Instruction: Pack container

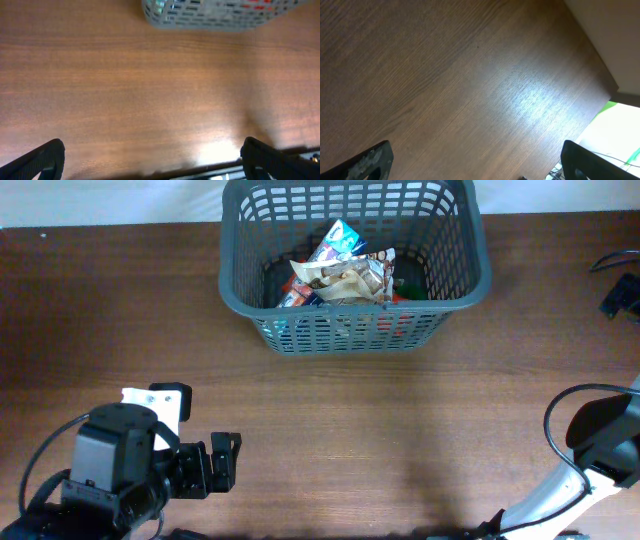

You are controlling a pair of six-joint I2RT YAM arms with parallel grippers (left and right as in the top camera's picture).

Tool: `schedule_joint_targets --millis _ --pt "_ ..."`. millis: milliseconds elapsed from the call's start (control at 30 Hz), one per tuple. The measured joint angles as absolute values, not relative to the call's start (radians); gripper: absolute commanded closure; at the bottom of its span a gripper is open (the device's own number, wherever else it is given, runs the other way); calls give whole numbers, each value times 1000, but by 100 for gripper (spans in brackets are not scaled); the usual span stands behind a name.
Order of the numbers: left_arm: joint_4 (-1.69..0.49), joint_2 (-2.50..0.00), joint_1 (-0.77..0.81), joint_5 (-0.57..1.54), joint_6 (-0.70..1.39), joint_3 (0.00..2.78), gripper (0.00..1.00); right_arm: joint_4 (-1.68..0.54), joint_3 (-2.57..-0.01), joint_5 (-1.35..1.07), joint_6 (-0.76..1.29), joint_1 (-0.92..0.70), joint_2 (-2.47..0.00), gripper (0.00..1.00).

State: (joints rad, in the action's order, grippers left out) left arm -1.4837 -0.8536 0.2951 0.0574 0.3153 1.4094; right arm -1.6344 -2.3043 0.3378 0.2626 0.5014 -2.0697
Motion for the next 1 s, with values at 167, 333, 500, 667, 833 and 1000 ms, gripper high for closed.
schedule_joint_targets --millis 167,333,500,667,833,1000 --pt "-1355 -853 295 40 310 1393 1 -1634 -2304 338 262 501 -2070 1" --pt "-1098 -842 295 33 248 1291 1 -1634 -2304 338 262 501 -2070 1" --pt "-789 -757 290 38 133 1055 1 -1634 -2304 338 262 501 -2070 1" --pt "-585 -542 214 95 73 781 1 -1634 -2304 338 262 501 -2070 1" --pt "-502 -338 117 160 55 575 1 -1635 -2304 338 262 501 -2070 1" --pt "-408 -223 56 188 47 447 1 -1634 -2304 338 262 501 -2070 1"
